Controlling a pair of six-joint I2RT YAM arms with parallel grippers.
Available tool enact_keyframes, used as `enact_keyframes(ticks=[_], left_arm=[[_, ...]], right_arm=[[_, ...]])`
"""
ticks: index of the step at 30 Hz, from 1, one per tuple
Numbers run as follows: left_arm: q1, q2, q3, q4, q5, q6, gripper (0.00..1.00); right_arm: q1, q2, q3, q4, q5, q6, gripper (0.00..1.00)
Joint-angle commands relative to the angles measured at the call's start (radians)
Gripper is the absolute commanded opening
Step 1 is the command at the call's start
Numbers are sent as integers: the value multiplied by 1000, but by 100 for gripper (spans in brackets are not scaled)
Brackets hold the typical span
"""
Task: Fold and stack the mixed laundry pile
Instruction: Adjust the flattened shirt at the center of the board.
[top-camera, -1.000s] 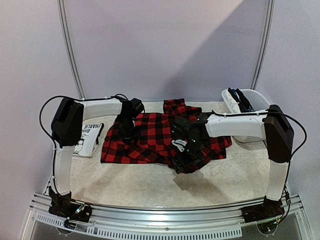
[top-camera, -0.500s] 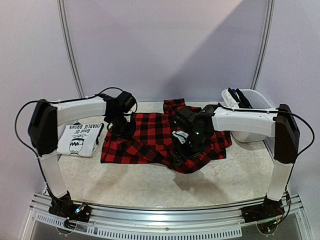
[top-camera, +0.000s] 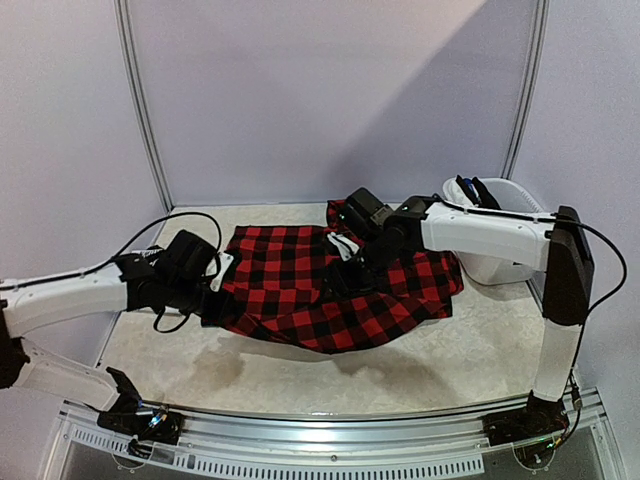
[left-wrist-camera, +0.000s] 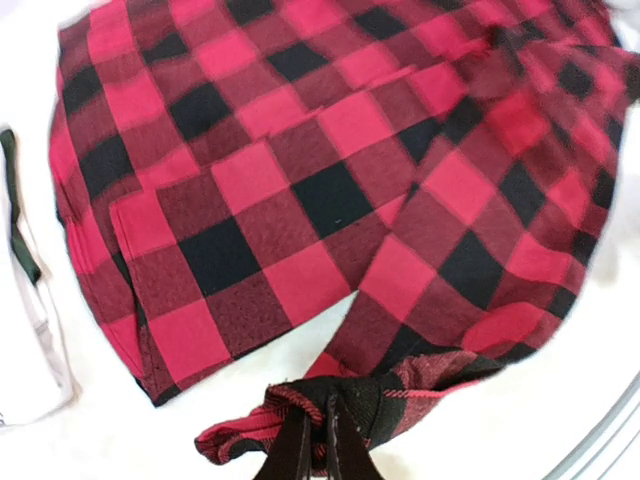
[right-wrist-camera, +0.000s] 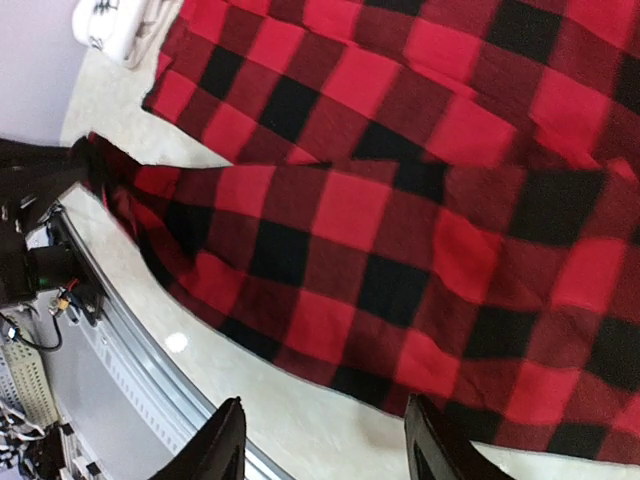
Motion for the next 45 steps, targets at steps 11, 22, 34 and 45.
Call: enact_keyframes(ticks=[11,22,34,45], left_arm=[[-105,-623,-269,93,-67,58,70],[-106,-800,-279,20,-299,-147,66],[-99,-502,-146,-34,-315,-357,57],[-97,-512,-102,-134,-322,-383,51]], right_arm=[[58,297,106,180,-184,117,43],[151,334,148,101,-174,-15,42],[195,376,229,141,-176,-31,56],[156,446,276,236,-178,83,61]])
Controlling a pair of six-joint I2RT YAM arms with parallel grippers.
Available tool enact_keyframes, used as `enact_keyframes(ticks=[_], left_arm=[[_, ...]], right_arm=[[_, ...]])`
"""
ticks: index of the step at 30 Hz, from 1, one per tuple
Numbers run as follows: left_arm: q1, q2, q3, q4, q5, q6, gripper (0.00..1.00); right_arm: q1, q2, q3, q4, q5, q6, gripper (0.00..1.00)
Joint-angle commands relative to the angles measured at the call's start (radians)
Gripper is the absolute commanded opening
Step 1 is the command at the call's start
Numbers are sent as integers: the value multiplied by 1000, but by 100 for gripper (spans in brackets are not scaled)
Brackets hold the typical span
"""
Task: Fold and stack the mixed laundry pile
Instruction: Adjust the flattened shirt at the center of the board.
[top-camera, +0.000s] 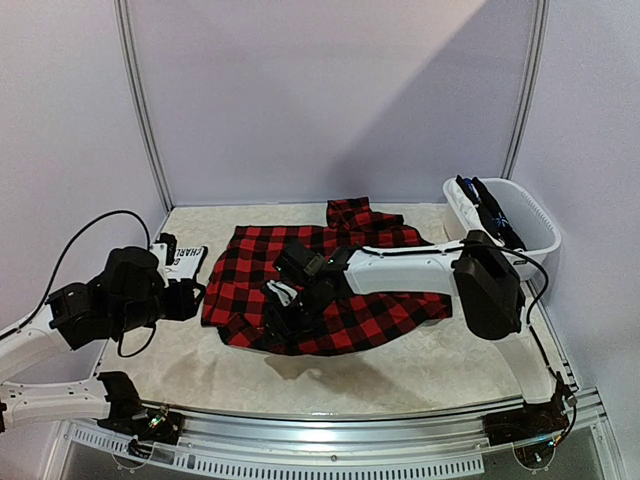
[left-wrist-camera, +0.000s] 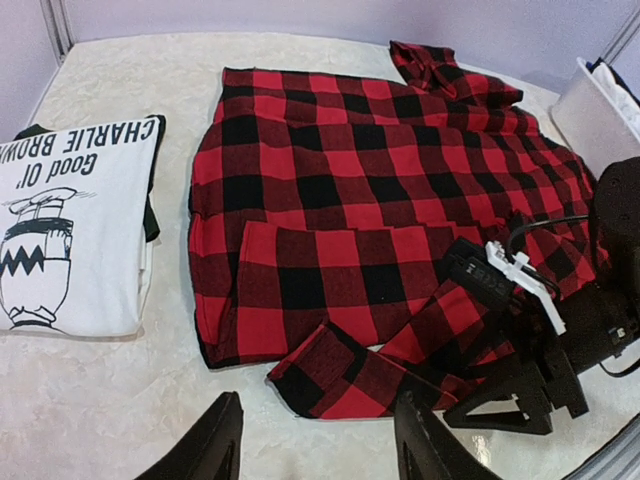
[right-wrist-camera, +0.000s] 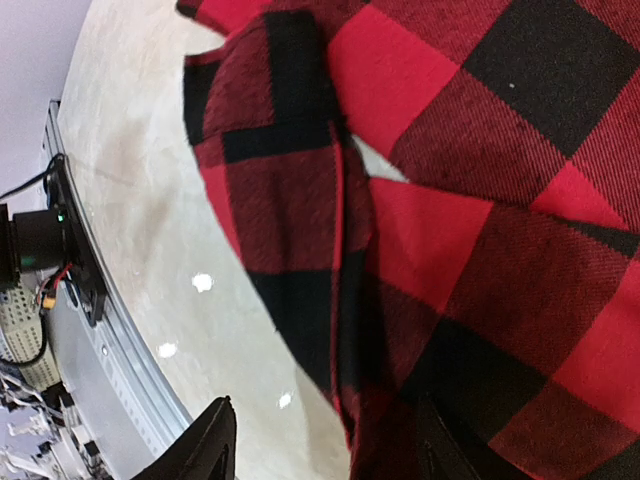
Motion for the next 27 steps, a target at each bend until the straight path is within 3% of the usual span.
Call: enact_keyframes(ticks=[1,17,27], left_arm=[[-4,-30,18,-71,-6,-23,51],[-4,-77,26,-166,-23,-55,50],[-2,-59,25,-215,-37,-110,49]], right_arm=[[-10,60,36,88,-64,46,59],[-9,115,92,231,-234,62,50],[84,104,87,87,-234,-63,50]])
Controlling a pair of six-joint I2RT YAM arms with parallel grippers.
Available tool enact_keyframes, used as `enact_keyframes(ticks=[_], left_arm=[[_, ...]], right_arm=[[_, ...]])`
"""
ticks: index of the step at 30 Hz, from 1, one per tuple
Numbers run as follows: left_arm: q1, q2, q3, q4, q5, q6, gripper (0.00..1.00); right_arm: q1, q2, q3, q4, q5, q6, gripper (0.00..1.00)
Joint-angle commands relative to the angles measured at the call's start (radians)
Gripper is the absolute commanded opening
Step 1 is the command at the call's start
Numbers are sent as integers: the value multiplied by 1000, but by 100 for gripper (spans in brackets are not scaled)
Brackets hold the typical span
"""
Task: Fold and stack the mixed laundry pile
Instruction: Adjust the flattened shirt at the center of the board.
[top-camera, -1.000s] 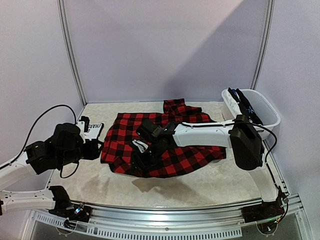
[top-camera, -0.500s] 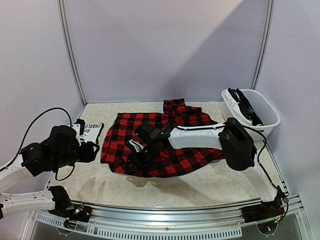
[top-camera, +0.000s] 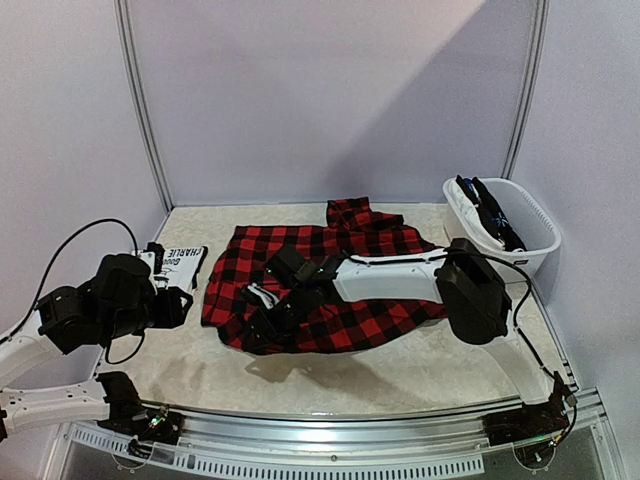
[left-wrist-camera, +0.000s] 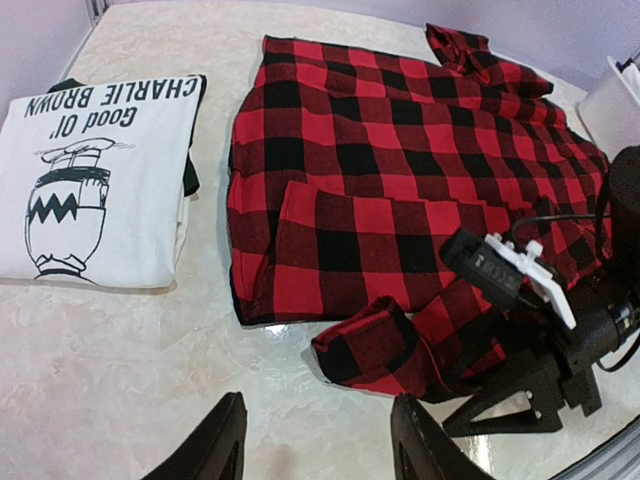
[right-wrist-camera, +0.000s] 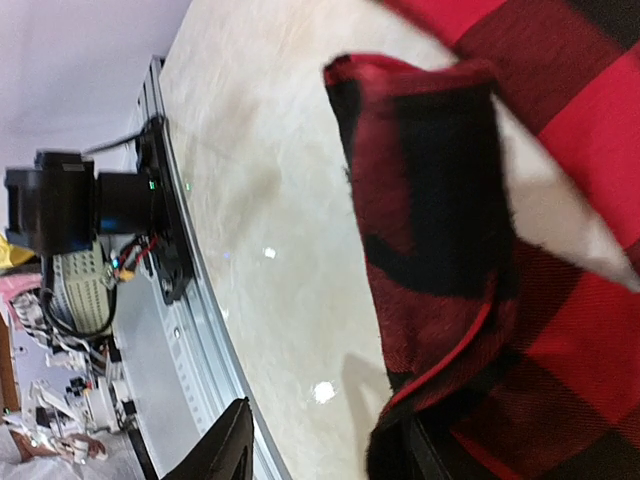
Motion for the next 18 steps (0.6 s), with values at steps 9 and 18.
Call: enact_keyframes(ticks=[9,18], left_arm=[[-1,42,17,-110,-24,-122,47],[58,152,126,-248,127,-142,60]], right_arm=[[113,-40,-98,-56,90,-102,55],[39,-197,-169,35,187,9,62]])
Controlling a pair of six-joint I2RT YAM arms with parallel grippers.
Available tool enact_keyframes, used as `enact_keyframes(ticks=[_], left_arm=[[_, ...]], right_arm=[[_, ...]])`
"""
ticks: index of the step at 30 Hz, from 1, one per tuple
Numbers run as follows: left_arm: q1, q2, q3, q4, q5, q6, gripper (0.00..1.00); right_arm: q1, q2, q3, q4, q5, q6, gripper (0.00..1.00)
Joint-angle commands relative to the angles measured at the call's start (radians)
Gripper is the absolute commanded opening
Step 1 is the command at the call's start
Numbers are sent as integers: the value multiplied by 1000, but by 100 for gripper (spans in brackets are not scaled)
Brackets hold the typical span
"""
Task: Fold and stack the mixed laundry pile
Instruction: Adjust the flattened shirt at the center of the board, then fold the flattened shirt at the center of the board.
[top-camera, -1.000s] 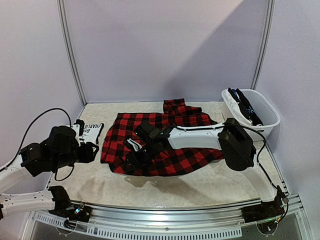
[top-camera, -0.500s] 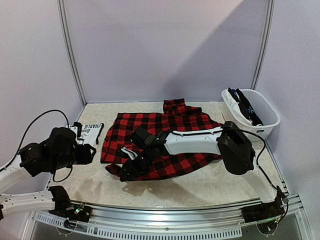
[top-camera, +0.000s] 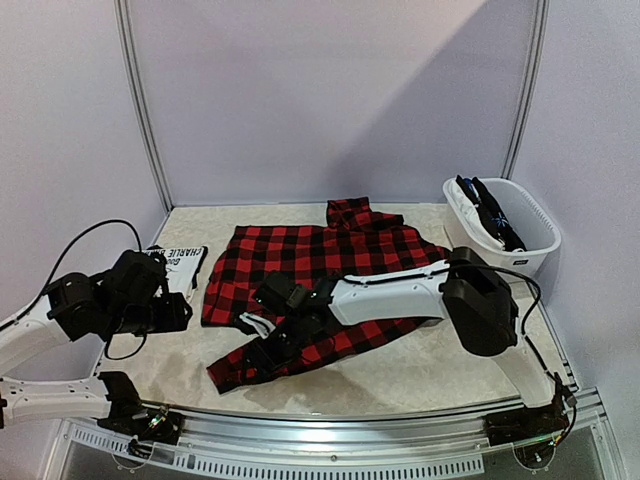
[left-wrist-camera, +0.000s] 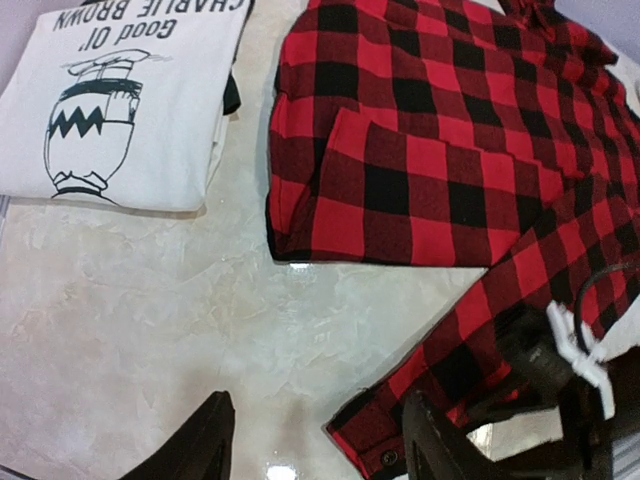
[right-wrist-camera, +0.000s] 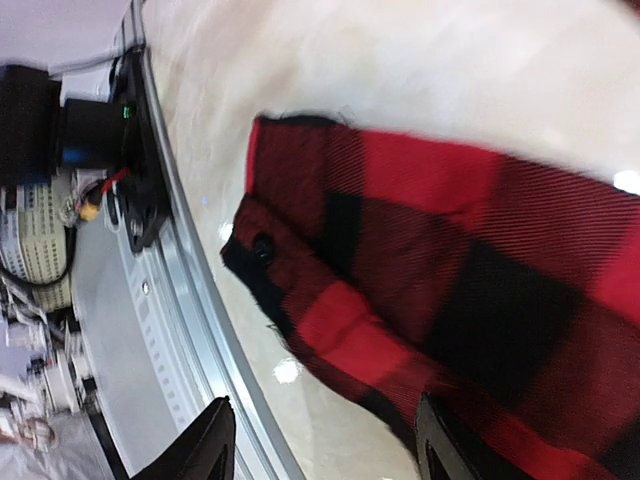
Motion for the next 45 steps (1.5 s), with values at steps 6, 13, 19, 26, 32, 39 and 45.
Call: enact_keyframes(ticks=[6,13,19,26,32,39,45], left_arm=[[135,135,69,-74,380,62,64],[143,182,-14,-21,557,56,66],[143,305,-31,-35,574,27,67],[144,426,-76,75,654,34,62],[144,495,-102,137,681,29,58],[144,599,-116,253,707,49,55],[144,637,-84,319,697,73,21]], right_arm=[[-195,-361,-276,118,234,196,64],[-321,-571,-445,-18,497,251,65],[-376,-640,-517,-33,517,312,65],[-378,-622,-468,-78,528,304,65],[-397,-620,-442,-124,542,281,66],[-429,-648,-441,-163,561,266,66],[-448,-690,-459,-209,610,258,66]])
